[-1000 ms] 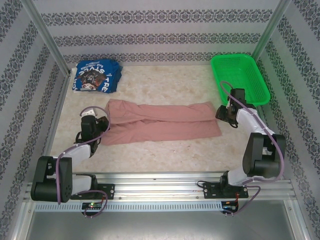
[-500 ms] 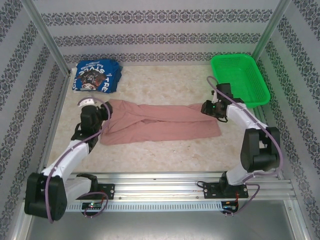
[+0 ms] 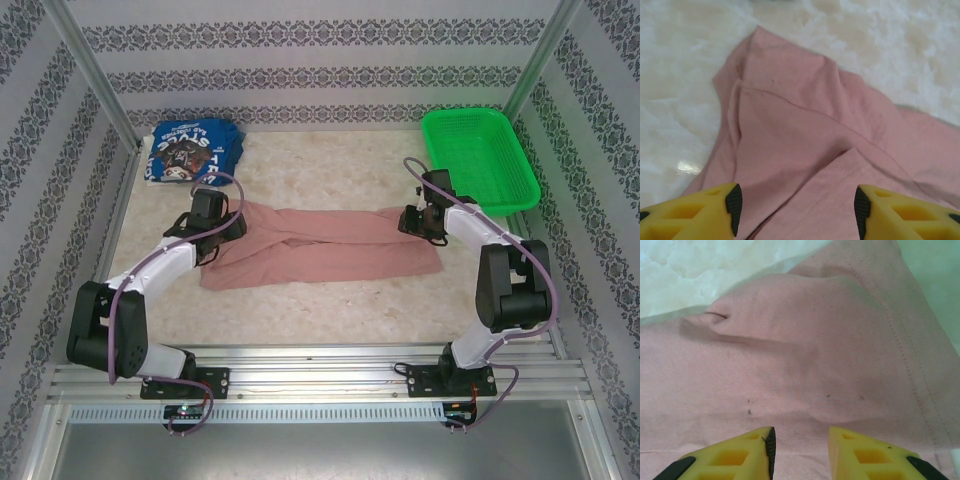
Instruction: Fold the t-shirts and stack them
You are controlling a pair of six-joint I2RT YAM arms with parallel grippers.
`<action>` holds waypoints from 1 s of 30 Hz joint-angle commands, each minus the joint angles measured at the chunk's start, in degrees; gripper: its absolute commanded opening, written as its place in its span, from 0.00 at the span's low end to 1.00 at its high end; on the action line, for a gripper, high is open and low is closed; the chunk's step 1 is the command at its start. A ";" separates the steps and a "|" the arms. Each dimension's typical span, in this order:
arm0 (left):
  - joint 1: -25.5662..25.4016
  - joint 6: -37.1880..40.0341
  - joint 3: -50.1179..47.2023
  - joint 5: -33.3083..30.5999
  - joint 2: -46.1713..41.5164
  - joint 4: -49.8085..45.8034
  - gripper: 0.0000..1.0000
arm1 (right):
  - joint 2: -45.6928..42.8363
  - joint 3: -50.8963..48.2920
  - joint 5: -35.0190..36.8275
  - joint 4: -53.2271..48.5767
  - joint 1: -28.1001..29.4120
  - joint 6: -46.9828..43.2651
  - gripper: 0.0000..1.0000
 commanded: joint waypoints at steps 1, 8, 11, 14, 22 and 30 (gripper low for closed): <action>-0.64 1.70 1.30 8.28 2.22 0.15 0.63 | 0.84 0.16 1.28 -0.89 0.09 -0.41 0.35; -2.02 7.02 15.04 17.46 16.44 -0.61 0.60 | 0.14 -0.75 1.08 -1.27 0.63 -0.71 0.35; -2.22 7.56 18.58 15.23 20.55 -4.19 0.56 | -0.25 -1.20 0.69 -1.30 0.76 -0.83 0.35; -2.59 8.49 20.68 11.21 22.46 -8.09 0.50 | -0.78 -1.43 0.84 -1.50 0.89 -1.14 0.35; -3.64 10.94 19.69 8.78 21.16 -11.98 0.47 | -2.30 -1.56 1.24 -2.28 1.02 -1.75 0.36; -3.81 10.99 20.61 4.13 23.36 -11.87 0.45 | -3.63 -1.82 0.72 -2.49 1.07 -1.99 0.37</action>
